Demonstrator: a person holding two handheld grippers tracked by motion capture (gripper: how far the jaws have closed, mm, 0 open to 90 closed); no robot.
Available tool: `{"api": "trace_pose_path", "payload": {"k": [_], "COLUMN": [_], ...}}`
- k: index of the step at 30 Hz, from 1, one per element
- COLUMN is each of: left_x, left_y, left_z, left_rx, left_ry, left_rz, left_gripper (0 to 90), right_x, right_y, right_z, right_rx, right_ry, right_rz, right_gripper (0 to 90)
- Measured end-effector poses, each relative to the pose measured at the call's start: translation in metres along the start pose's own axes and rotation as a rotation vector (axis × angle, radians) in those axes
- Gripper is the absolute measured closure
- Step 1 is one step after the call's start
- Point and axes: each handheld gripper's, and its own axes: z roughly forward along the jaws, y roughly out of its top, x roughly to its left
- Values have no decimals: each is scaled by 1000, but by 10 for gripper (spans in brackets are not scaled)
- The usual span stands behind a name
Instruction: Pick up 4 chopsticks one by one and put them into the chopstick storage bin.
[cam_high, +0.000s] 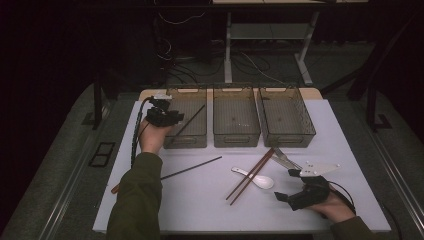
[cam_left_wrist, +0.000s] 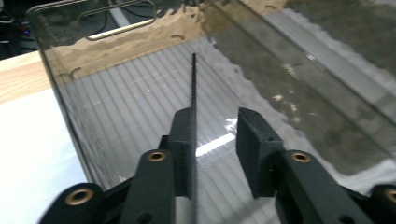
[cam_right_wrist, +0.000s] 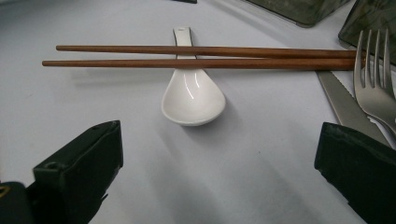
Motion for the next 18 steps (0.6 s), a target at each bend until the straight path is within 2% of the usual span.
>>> {"api": "trace_pose_path", "payload": {"k": [4, 6, 7, 8, 13, 18], "left_x": [-5, -6, -11, -11, -24, -33], "left_y": [0, 0, -2, -2, -8, -12], "left_z": [-7, -8, -13, -13, -24, -32], "left_rx": [-3, -9, -16, -16, -31, -40], "left_ry": [-56, -62, -70, -70, -134, -159], "left_rz": [19, 24, 49, 49, 86, 117], "left_gripper": [551, 525, 512, 503, 438, 399], "right_x": [0, 0, 0, 0, 0, 0], "right_y": [0, 0, 0, 0, 0, 0], "right_z": [0, 0, 0, 0, 1, 1], "right_rx": [2, 3, 2, 2, 3, 3], "right_ry": [0, -1, 0, 0, -2, -2], "right_rz": [1, 2, 2, 2, 1, 3], "right_gripper": [9, 9, 9, 9, 9, 9]}}
